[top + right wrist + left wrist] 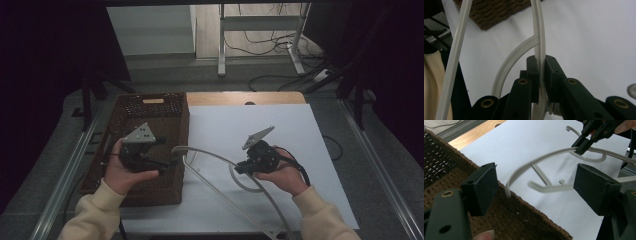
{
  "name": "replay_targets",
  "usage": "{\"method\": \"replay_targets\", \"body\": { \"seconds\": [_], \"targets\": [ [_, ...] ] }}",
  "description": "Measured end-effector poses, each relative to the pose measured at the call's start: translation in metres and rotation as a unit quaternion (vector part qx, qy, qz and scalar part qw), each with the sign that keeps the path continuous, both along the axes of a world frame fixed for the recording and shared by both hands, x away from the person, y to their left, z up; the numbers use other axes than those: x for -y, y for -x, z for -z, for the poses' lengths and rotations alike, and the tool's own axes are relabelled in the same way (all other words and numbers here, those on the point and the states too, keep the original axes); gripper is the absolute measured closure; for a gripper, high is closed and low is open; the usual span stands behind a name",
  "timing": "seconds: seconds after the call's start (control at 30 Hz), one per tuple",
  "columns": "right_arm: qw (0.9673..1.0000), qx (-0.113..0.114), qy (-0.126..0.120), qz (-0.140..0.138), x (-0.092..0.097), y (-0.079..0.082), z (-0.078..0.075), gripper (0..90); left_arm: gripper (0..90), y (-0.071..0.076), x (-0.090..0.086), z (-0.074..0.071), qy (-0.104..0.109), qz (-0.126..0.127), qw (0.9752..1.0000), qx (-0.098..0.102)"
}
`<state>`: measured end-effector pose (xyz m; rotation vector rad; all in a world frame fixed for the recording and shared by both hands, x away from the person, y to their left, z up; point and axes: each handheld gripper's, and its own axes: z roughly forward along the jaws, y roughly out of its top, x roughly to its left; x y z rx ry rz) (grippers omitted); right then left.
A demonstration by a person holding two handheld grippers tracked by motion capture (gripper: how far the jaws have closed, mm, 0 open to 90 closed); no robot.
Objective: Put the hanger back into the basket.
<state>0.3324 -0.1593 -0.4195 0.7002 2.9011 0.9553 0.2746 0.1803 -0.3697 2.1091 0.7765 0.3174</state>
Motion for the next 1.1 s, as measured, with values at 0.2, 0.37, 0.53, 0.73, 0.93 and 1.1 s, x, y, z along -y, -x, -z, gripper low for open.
{"method": "replay_targets", "body": {
  "seconds": [0.2, 0.37, 0.53, 0.73, 0.93, 1.1],
  "targets": [
    [0.9999, 0.003, -0.003, -0.014, -0.003, 0.004, -0.001, 82.3, 20.0, -0.008, 0.005, 0.0, -0.003, 0.014, 0.9998, -0.011],
    [0.9996, 0.006, 0.001, -0.026, -0.006, 0.007, 0.0, 82.3, 20.3, -0.013, 0.007, 0.002, -0.002, 0.02, 0.9995, -0.024],
    [0.9992, 0.009, 0.004, -0.038, -0.009, 0.009, 0.0, 82.2, 21.1, -0.018, 0.009, 0.002, -0.007, 0.03, 0.9991, -0.031],
    [0.998, 0.013, 0.008, -0.062, -0.013, 0.013, 0.0, 82.2, 21.2, -0.023, 0.014, 0.006, -0.017, 0.046, 0.9978, -0.044],
    [0.9955, 0.021, 0.014, -0.092, -0.018, 0.017, 0.001, 82.2, 23.5, -0.027, 0.025, 0.012, -0.028, 0.079, 0.9937, -0.075],
    [0.9933, 0.027, 0.015, -0.111, -0.02, 0.021, -0.001, 82.2, 27.9, -0.028, 0.033, 0.017, -0.05, 0.1, 0.9895, -0.092]
  ]
}}
